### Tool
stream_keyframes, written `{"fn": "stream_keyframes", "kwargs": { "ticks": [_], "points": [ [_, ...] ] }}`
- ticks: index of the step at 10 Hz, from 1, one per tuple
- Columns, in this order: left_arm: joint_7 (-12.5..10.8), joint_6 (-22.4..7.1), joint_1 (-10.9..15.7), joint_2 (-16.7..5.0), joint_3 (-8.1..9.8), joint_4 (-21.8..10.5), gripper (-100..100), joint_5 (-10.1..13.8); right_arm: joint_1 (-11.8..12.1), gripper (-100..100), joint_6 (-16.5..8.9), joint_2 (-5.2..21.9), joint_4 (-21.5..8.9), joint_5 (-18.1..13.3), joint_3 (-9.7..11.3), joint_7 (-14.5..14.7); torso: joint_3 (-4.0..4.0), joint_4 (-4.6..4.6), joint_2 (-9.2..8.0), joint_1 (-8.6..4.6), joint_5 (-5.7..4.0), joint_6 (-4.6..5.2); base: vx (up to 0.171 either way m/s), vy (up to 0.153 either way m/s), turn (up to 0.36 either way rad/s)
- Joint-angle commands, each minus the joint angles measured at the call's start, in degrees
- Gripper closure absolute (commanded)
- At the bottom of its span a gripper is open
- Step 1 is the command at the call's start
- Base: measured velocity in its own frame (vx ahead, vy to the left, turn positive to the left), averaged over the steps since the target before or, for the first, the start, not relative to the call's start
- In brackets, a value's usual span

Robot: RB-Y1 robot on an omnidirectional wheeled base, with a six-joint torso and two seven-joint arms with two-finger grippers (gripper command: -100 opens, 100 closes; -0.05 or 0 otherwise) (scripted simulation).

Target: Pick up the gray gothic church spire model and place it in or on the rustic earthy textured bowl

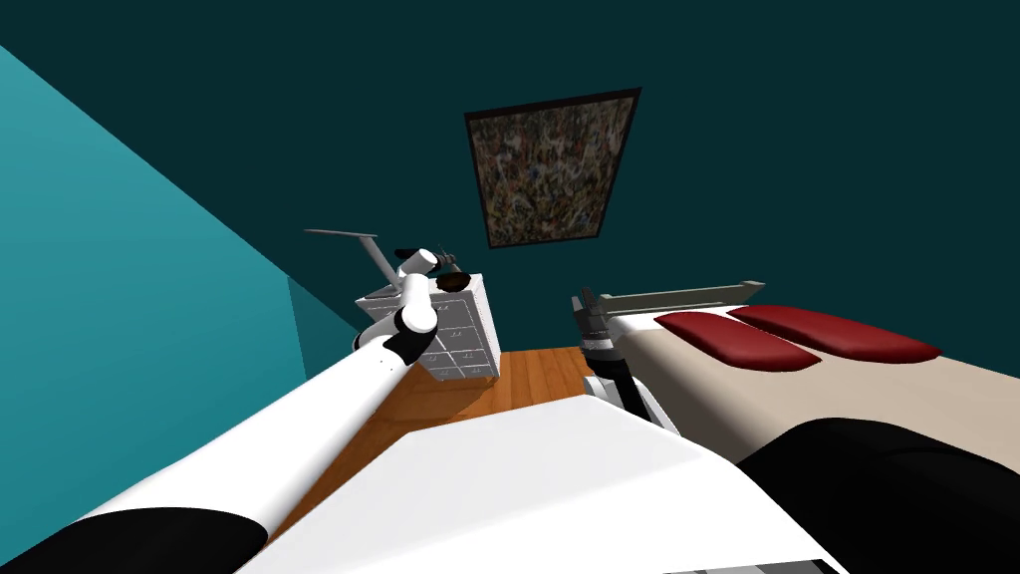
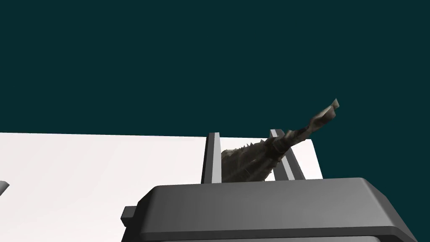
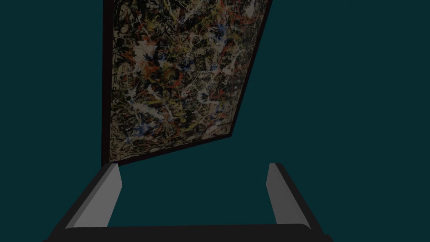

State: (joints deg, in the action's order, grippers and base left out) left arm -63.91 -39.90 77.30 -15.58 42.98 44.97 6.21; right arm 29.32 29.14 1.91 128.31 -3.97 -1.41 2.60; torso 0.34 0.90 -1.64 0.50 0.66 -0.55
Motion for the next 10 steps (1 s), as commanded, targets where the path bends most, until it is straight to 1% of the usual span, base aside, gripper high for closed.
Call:
{"fn": "stream_keyframes", "kwargs": {
  "ticks": [1, 2, 3, 5, 6, 7, 8, 9, 10],
  "points": [
    [-0.5, -0.2, -0.1, 0.0, 0.19, -0.9, 100, -1.0, 0.0, 0, 0.0, 0.0, 0.0, 0.0, 0.0, 0.0, 0.00, 0.00, 0.00, 0.00, 0.00, 0.00, -0.220, -0.002, -0.028],
    [-0.8, -0.2, 0.0, 0.1, 0.29, -1.3, 100, -1.7, 0.0, 0, 0.0, 0.0, 0.0, 0.0, 0.0, 0.0, -0.11, 0.24, 0.01, 0.09, 0.13, -0.12, -0.158, 0.016, -0.031],
    [-1.4, -0.1, 0.3, 0.1, 0.48, -2.3, 100, -3.3, 0.0, 0, 0.0, 0.0, 0.0, 0.0, 0.0, 0.0, -0.30, 0.50, 0.12, 0.28, 0.27, -0.22, -0.149, 0.018, -0.066],
    [-1.9, -0.1, 0.6, 0.1, 0.62, -3.3, 100, -4.8, 0.0, 0, 0.0, 0.0, 0.0, 0.0, 0.0, 0.0, -0.63, 1.05, 0.26, 0.59, 0.57, -0.44, -0.106, 0.016, -0.054],
    [-2.4, -0.2, 0.9, 0.1, 0.71, -4.2, 100, -6.3, 0.0, 0, 0.0, 0.0, 0.0, 0.0, 0.0, 0.0, -0.84, 1.22, 0.51, 0.74, 0.64, -0.47, -0.028, 0.052, -0.088],
    [-2.6, -0.3, 1.1, 0.1, 0.75, -4.7, 100, -7.0, 0.0, 0, 0.0, 0.0, 0.0, 0.0, 0.0, 0.0, -1.03, 1.34, 0.78, 0.89, 0.68, -0.48, 0.020, 0.070, -0.075],
    [-2.6, -0.3, 1.1, 0.1, 0.75, -4.7, 100, -7.0, 0.0, 0, 0.0, 0.0, 0.0, 0.0, 0.0, 0.0, -1.22, 1.44, 1.07, 1.00, 0.71, -0.50, 0.036, 0.046, -0.020],
    [-3.0, -0.4, 1.4, 0.1, 0.80, -5.5, 100, -8.2, 0.0, 0, 0.0, 0.0, 0.0, 0.0, 0.0, 0.0, -1.37, 1.55, 1.28, 0.99, 0.72, -0.53, 0.025, 0.040, -0.059],
    [-3.0, -0.4, 1.4, 0.1, 0.80, -5.5, 100, -8.2, 0.0, 0, 0.0, 0.0, 0.0, 0.0, 0.0, 0.0, -1.45, 1.62, 1.36, 0.97, 0.71, -0.49, 0.018, 0.041, -0.034]
  ]
}}
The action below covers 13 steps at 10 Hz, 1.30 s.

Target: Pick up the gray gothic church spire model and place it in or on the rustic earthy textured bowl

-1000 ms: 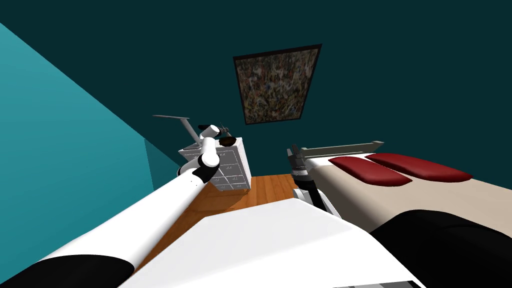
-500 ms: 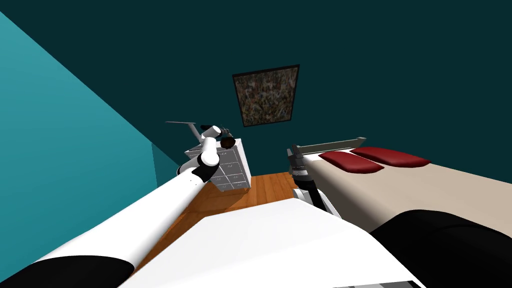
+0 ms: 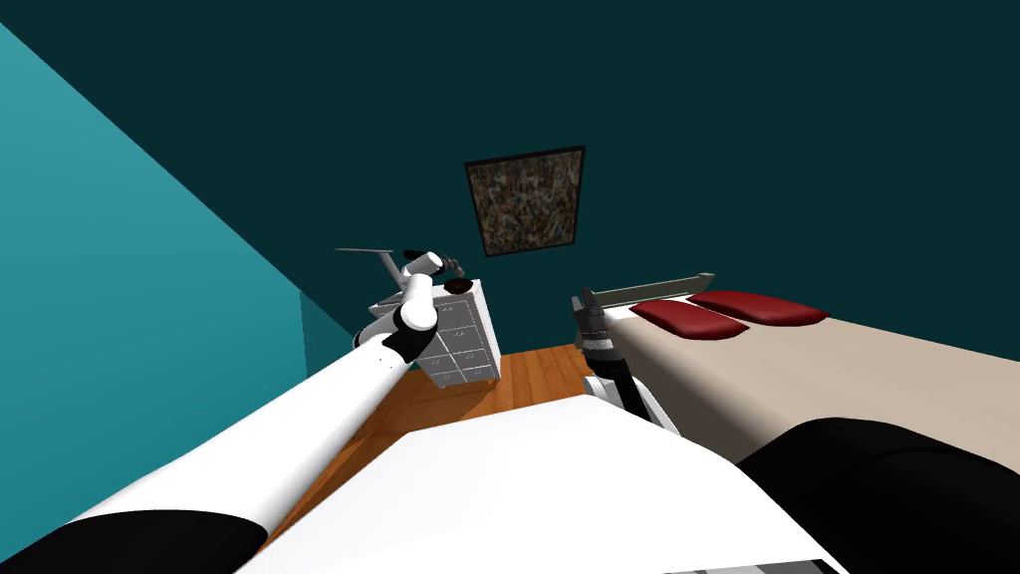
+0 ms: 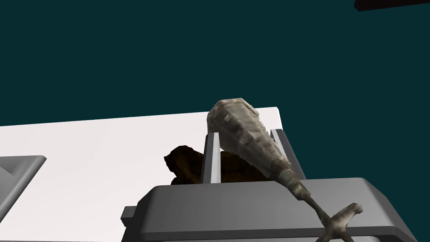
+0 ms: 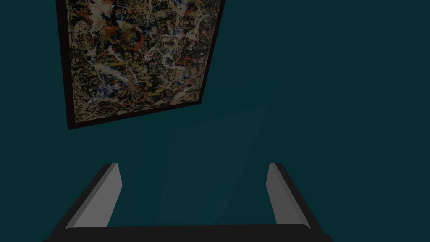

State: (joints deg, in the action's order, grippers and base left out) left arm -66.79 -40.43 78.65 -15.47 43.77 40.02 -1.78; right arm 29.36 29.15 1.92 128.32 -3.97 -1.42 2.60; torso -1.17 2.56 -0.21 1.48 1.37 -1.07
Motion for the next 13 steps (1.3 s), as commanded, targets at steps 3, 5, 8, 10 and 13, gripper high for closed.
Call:
{"fn": "stream_keyframes", "kwargs": {
  "ticks": [3, 5, 8, 10, 13],
  "points": [
    [-0.1, -2.4, 3.5, -0.1, -0.97, -1.4, 100, -2.0, 0.0, 0, 0.0, 0.0, 0.0, 0.0, 0.0, 0.0, 0.13, -0.01, -0.30, 0.17, 0.02, 0.03, -0.087, 0.102, -0.063],
    [0.2, -3.1, 4.0, -0.1, -1.32, -1.2, 100, -1.7, 0.0, 0, 0.0, 0.0, 0.0, 0.0, 0.0, 0.0, 0.33, -0.12, -0.56, 0.23, 0.05, -0.02, -0.089, 0.076, -0.010],
    [2.7, -7.2, 6.8, 0.3, -3.95, 0.4, 100, 0.7, 0.0, 0, 0.0, 0.0, 0.0, 0.0, 0.0, 0.0, 0.18, -0.11, -0.27, 0.11, -0.02, 0.08, -0.014, 0.090, -0.023],
    [3.4, -8.1, 7.4, 0.5, -4.61, 0.8, 100, 1.3, 0.0, 0, 0.0, 0.0, 0.0, 0.0, 0.0, 0.0, 0.04, -0.03, -0.05, 0.10, -0.01, 0.02, 0.032, 0.071, -0.017],
    [5.5, -10.8, 8.9, 0.9, -6.66, 1.1, 100, 3.2, 0.0, 0, 0.0, 0.0, 0.0, 0.0, 0.0, 0.0, -0.13, 0.01, 0.27, 0.17, -0.05, 0.12, 0.080, 0.115, -0.037]
  ]
}}
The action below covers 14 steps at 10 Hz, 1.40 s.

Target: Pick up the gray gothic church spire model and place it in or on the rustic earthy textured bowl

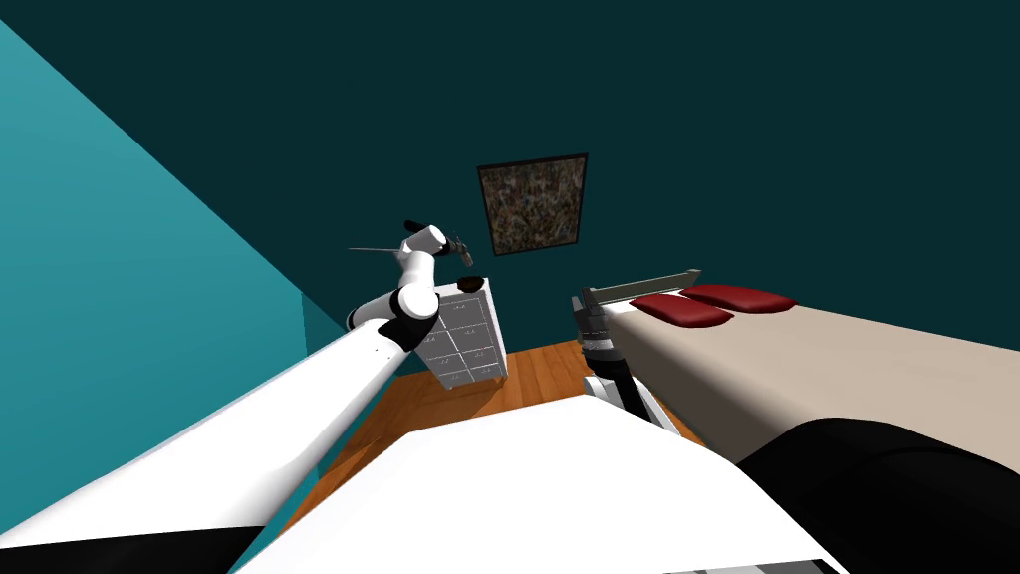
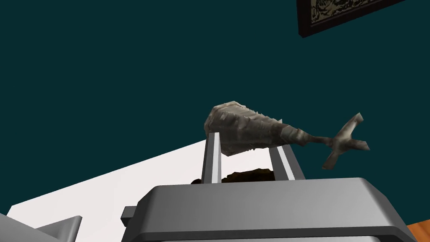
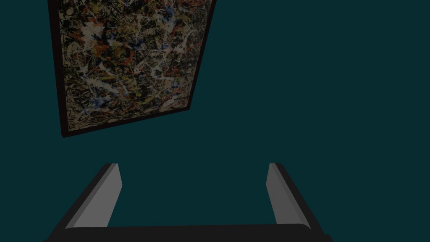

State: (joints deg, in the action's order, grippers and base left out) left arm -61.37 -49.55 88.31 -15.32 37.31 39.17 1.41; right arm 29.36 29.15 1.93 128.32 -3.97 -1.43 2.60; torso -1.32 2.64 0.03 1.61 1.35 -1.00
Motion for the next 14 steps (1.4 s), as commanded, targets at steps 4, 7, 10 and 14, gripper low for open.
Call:
{"fn": "stream_keyframes", "kwargs": {
  "ticks": [4, 7, 10, 14],
  "points": [
    [3.9, -5.9, 1.4, 1.5, -3.76, 4.9, 100, 3.5, 0.0, 0, 0.0, 0.0, 0.0, 0.0, 0.0, 0.0, 0.07, -0.12, 0.00, -0.07, -0.08, 0.07, 0.077, 0.093, -0.027],
    [3.5, -5.6, 0.6, 1.6, -3.13, 5.5, -100, 3.2, 0.0, 0, 0.0, 0.0, 0.0, 0.0, 0.0, 0.0, 0.10, -0.06, -0.15, -0.27, -0.07, -0.01, 0.022, 0.026, -0.009],
    [3.5, -5.7, 0.6, 1.6, -3.13, 5.5, -100, 3.2, 0.0, 0, 0.0, 0.0, 0.0, 0.0, 0.0, 0.0, 0.17, -0.09, -0.25, -0.37, -0.10, 0.00, 0.000, 0.000, 0.000],
    [2.7, -9.1, 4.5, 0.7, -3.71, 6.2, -100, 2.0, 0.0, 0, 0.0, 0.0, 0.0, 0.0, 0.0, 0.0, 0.38, -0.31, -0.47, -0.69, -0.24, 0.07, 0.007, -0.026, -0.005]
  ]
}}
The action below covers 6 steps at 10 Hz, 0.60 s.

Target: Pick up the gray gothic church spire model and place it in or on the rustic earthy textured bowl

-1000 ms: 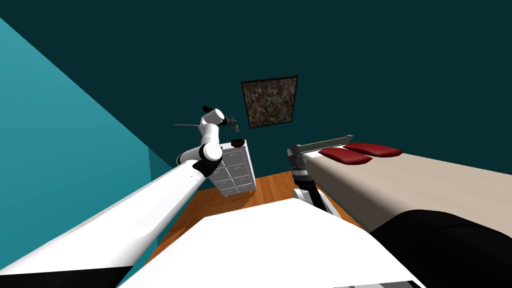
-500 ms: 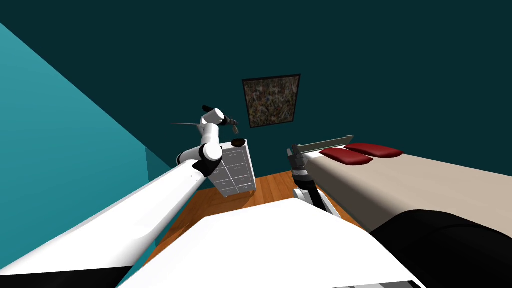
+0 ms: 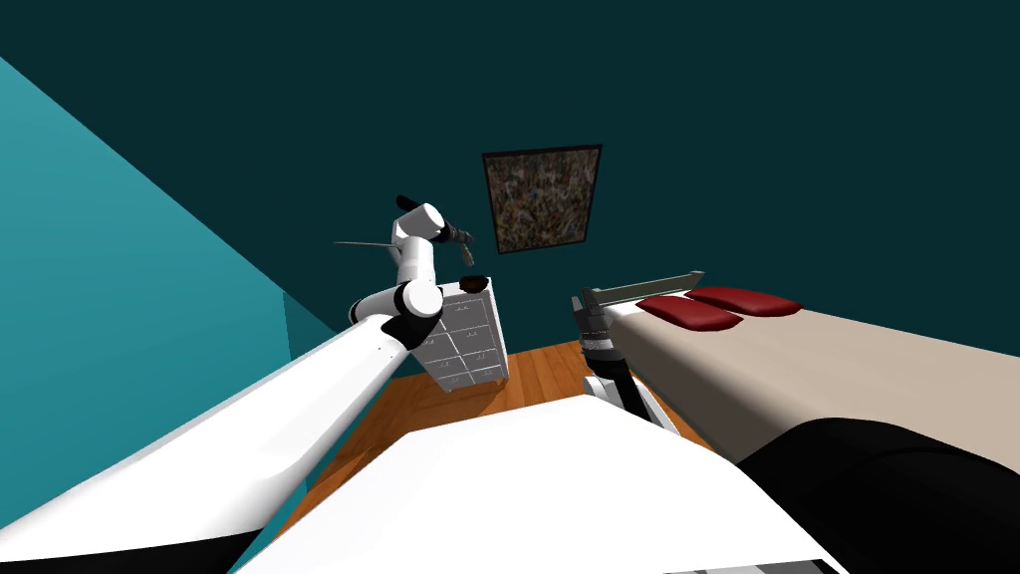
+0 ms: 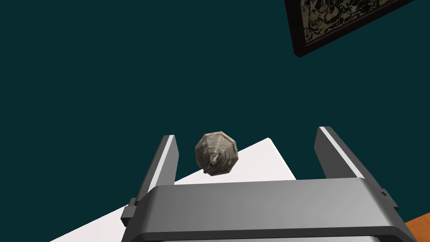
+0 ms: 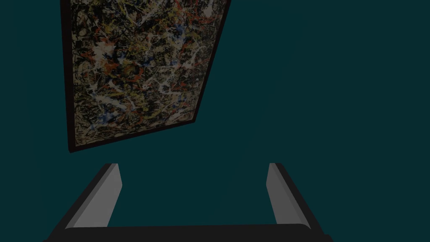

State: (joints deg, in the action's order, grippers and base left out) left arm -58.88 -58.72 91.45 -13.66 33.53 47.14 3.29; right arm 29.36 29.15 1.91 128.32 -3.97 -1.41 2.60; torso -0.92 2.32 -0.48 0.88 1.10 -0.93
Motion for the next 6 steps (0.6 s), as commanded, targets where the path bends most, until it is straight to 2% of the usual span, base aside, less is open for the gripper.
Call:
{"fn": "stream_keyframes", "kwargs": {
  "ticks": [1, 6],
  "points": [
    [0.2, 0.1, 1.4, -1.0, 0.07, -1.7, -100, 0.2, 0.0, 0, 0.0, 0.0, 0.0, 0.0, 0.0, 0.0, 0.00, 0.00, 0.00, 0.00, 0.00, 0.00, 0.008, -0.027, 0.001],
    [-1.0, -5.1, 7.4, -2.3, -0.83, -0.6, -100, -1.6, 0.0, 0, 0.0, 0.0, 0.0, 0.0, 0.0, 0.0, 0.03, -0.01, -0.04, -0.04, -0.01, 0.00, 0.008, -0.034, -0.006]
  ]
}}
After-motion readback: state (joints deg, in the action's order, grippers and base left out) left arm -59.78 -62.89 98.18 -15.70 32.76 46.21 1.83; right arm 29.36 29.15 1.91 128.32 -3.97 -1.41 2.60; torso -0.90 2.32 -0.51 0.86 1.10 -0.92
